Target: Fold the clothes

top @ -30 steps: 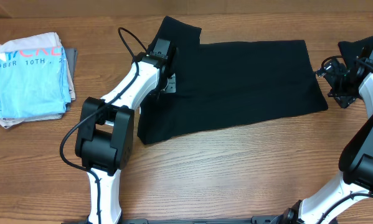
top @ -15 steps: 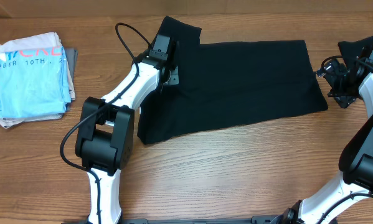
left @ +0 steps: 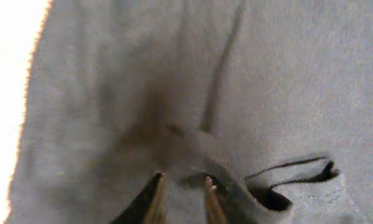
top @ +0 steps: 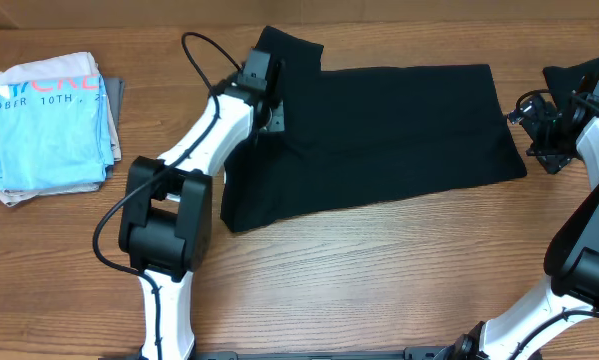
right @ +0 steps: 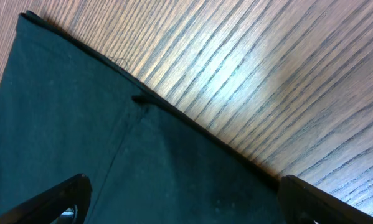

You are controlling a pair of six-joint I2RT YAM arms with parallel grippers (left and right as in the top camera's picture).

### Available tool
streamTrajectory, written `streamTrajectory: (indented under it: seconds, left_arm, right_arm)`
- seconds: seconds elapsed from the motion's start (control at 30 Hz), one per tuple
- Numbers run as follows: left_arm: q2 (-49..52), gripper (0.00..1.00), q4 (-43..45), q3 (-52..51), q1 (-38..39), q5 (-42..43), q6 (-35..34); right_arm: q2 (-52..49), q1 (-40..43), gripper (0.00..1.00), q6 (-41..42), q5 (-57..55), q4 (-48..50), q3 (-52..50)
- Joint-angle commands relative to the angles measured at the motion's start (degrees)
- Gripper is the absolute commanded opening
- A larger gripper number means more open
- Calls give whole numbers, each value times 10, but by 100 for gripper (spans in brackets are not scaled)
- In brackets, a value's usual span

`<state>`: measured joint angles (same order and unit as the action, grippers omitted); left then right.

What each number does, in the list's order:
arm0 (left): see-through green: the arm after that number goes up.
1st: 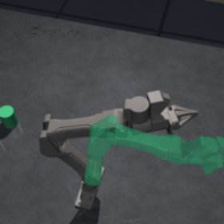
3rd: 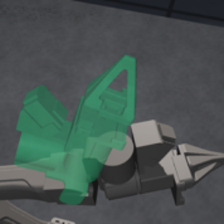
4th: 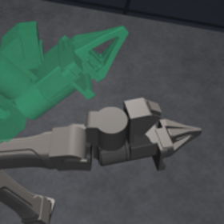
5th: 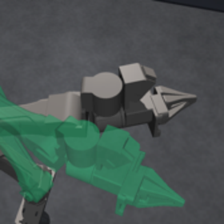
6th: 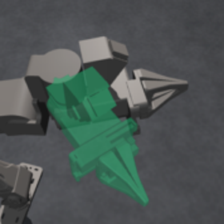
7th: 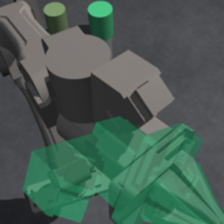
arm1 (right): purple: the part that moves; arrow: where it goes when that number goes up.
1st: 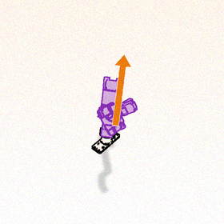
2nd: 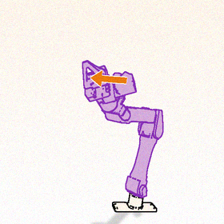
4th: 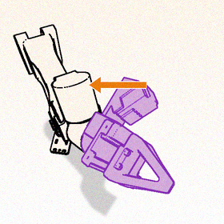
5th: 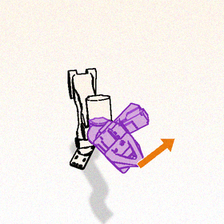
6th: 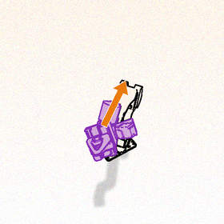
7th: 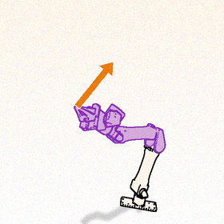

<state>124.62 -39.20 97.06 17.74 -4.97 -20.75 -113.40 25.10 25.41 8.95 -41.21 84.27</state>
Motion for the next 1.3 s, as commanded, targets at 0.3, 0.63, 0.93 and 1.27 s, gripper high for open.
streamTrajectory:
  seconds: [0.3, 0.63, 0.93, 1.27]
  left_arm:
    - [-3, 43, -30, 15, -49, 53, 93]
    - [14, 43, -6, 14, -49, 125, 140]
    - [17, 52, 15, 8, -49, 146, 195]
    - [18, 75, 29, -18, -51, 152, 231]
  right_arm:
    - [21, -1, 100, -4, -3, 2, 13]
    - [21, -1, 100, -4, -3, 2, 13]
    - [21, -1, 100, -4, -3, 2, 13]
    - [21, -1, 100, -3, -3, 2, 13]
